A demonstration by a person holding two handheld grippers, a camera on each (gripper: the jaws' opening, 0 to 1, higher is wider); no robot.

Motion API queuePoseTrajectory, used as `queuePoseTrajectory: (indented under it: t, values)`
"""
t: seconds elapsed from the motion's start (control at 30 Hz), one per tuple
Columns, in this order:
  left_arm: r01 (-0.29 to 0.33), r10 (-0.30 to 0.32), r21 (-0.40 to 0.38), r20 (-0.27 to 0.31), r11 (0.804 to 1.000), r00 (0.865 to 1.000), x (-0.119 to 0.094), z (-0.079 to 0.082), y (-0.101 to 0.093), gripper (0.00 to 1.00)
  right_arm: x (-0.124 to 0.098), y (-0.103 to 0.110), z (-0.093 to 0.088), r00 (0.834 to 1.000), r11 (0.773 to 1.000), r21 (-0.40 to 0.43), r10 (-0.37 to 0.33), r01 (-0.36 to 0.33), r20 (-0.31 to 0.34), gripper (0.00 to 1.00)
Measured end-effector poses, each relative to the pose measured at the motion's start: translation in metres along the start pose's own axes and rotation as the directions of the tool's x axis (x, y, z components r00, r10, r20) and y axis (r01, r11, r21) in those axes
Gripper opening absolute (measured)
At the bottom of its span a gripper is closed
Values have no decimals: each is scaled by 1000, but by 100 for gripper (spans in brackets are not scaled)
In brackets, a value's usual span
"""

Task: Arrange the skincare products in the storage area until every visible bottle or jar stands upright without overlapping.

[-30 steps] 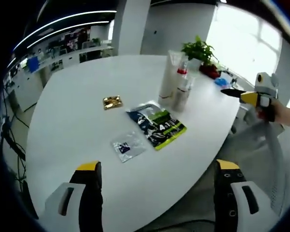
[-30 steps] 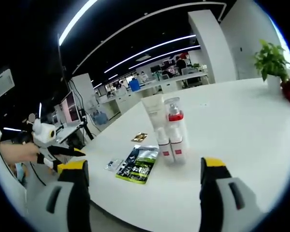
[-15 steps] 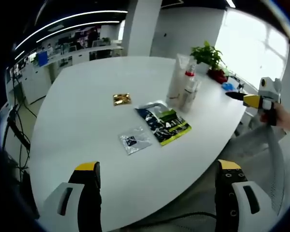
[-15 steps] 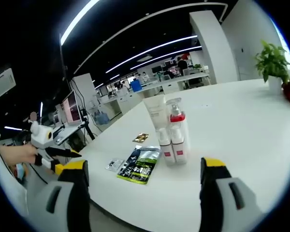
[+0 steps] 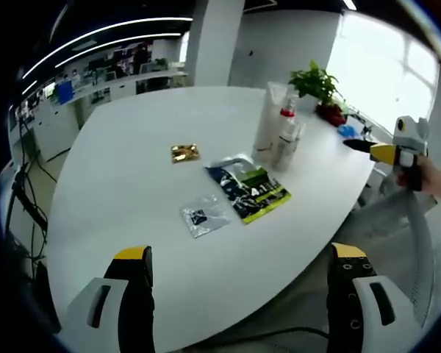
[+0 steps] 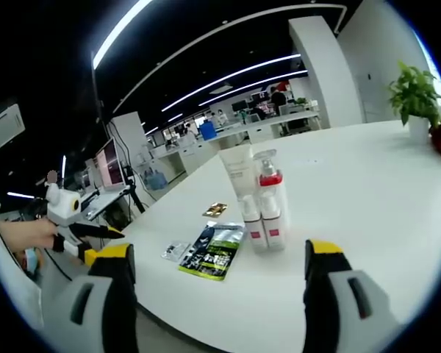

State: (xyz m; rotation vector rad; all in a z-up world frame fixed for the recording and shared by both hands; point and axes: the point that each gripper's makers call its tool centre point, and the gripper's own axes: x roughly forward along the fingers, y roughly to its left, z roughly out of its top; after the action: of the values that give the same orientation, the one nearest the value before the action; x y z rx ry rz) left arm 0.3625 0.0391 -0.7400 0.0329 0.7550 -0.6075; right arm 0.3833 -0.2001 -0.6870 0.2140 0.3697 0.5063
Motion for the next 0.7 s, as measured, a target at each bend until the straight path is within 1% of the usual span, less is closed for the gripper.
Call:
queuePoseTrajectory:
  t: [0.07,0.13,0.27,0.4,0.47,0.53,0.7]
  values:
    - [-9,9,2,-2,1000,1000,2,2,0,97,0,0,0,1000,1000,0,-1,1,0,96]
    - [-35,35,4,-13,999,999,4,3,5,97,0,0,0,1000,1000,0,-1,1,-1,96]
    - [-67,67,-15,-24,998,997,9,8,12,97,0,0,-1,1000,1000,0,-1,1,-4,95]
    - [-95,96,10,-55,995,994,14,11,18,97,1,0,-1,1000,1000,1,0,0,-7,95]
    - [-100,101,15,-58,995,993,19,15,20,97,1,-1,-1,1000,1000,2,-1,1,-9,95]
    - [-111,112,14,-72,994,991,23,18,23,97,1,-1,-1,1000,1000,4,-2,2,-10,95]
    - [-121,123,30,-81,992,989,36,29,26,97,1,-2,-1,1000,1000,9,-4,4,-11,95]
